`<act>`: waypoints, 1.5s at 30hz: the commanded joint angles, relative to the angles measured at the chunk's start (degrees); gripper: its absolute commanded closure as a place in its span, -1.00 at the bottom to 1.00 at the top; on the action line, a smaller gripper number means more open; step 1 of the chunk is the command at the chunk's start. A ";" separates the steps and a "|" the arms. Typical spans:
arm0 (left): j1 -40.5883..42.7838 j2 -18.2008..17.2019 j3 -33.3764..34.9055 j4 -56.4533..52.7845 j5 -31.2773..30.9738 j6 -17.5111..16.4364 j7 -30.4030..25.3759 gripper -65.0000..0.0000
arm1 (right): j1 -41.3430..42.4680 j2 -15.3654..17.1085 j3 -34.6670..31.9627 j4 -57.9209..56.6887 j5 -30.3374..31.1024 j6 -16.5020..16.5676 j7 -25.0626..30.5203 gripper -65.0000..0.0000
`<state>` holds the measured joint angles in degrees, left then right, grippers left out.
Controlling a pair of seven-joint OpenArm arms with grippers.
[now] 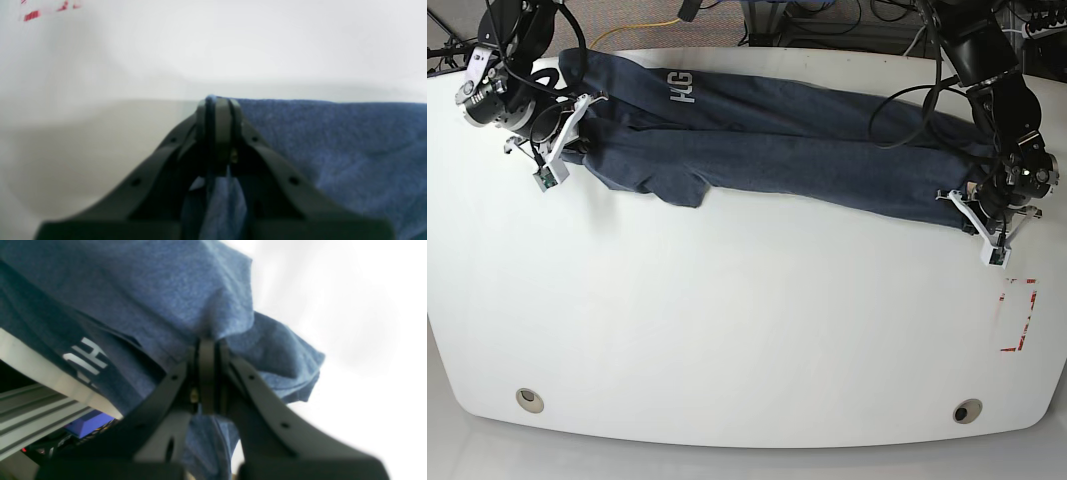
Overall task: Fold the T-shirt properly
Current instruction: 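Hold the folded shirt with both grippers and adjust the left gripper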
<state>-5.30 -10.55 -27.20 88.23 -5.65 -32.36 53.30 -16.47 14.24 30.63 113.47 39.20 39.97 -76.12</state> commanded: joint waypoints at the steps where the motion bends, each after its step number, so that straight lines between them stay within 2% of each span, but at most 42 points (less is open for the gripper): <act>1: -0.72 -0.93 -0.18 0.79 -0.02 0.14 -0.68 1.00 | 0.16 0.31 0.36 0.86 0.40 0.03 0.82 1.00; 3: -0.90 -0.93 -0.10 -0.45 -0.02 0.14 -0.68 1.00 | 0.25 0.22 0.36 0.86 0.40 0.03 0.82 1.00; 4: -0.99 -0.93 -0.10 -1.15 -0.02 0.14 -0.68 0.93 | 0.25 0.05 0.36 0.86 0.40 0.03 0.82 1.00; 8: -0.99 -0.93 -0.10 -2.56 -0.02 0.14 -0.68 0.43 | 0.16 -0.04 0.36 0.86 0.49 0.03 0.82 1.00; 10: -0.99 -0.93 -0.10 -2.56 -0.02 0.14 -0.68 0.23 | 0.16 -0.04 0.36 0.86 0.49 0.03 0.82 1.00; 11: -0.99 -0.84 -0.10 -2.38 -0.02 0.14 -0.77 0.21 | 0.16 -0.04 0.36 0.86 0.49 0.03 0.82 1.00; 20: -3.71 -0.57 -0.10 -2.91 0.07 0.49 -0.95 0.21 | 0.07 -0.04 0.36 0.86 0.49 0.03 0.82 1.00; 27: -7.40 -1.10 -0.10 -11.52 0.07 0.58 -0.95 0.20 | 0.07 -0.13 0.36 0.86 0.49 0.03 0.82 1.00; 37: -8.02 -2.16 -0.10 -13.19 0.07 0.58 -0.95 0.22 | 0.07 -0.13 0.36 0.86 0.58 0.03 0.82 1.00; 39: -8.02 -2.16 -0.10 -13.28 0.07 0.58 -1.03 0.29 | 0.07 -0.13 0.36 0.86 0.58 0.03 0.82 1.00; 42: -8.19 -2.16 -0.01 -15.57 0.07 0.58 -1.03 0.56 | 0.07 -0.13 0.36 0.86 0.76 0.03 0.82 1.00; 45: -9.42 -2.68 -0.01 -18.29 0.07 0.58 -1.03 0.57 | 0.07 -0.13 0.36 0.86 0.76 0.03 0.82 1.00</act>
<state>-12.93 -11.94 -27.24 70.74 -5.32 -31.92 52.34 -16.62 13.43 30.70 113.47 39.09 39.94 -76.14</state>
